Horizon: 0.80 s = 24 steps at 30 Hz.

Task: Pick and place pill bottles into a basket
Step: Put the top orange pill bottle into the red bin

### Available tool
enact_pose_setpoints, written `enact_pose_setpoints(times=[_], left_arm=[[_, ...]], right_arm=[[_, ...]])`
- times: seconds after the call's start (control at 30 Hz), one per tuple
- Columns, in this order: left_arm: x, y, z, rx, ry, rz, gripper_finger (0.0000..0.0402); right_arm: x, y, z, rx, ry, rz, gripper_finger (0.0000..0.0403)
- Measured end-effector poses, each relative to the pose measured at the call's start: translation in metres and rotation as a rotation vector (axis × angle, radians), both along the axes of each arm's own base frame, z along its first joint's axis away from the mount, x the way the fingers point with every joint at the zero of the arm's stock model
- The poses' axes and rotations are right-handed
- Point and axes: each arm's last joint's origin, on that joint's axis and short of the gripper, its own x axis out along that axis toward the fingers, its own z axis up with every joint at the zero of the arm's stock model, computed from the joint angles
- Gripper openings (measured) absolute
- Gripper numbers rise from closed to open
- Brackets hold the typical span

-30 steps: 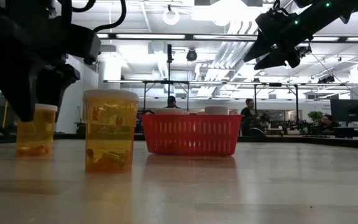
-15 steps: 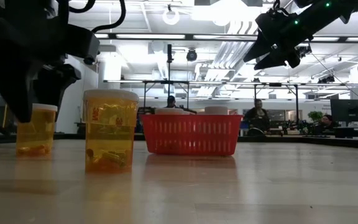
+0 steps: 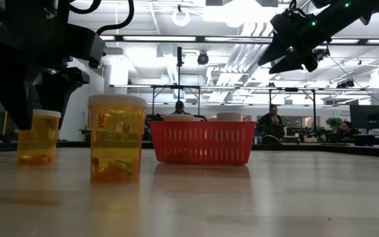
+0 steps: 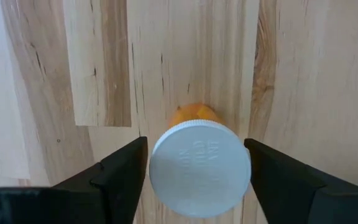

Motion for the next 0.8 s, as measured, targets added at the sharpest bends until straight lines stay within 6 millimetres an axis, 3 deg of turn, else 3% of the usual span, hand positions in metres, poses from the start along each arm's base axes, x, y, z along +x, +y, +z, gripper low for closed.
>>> enact_pose_setpoints(times=[0.27,0.53,0.8], left_arm=[[0.000,0.000,0.000,-0.005,0.002,-0.001,0.0246],[0.001,-0.001,0.001,-0.012,-0.001,-0.002,0.0261],[0.009,-0.004,0.015,-0.031,-0.050,-0.001,0.0242]], right_arm=[[0.000,0.000,0.000,0.000,0.000,-0.001,0.0256],[0.000,0.000,0.000,0.000,0.000,-0.001,0.0256],[0.000,0.000,0.000,-0.003,0.002,0.001,0.0256]])
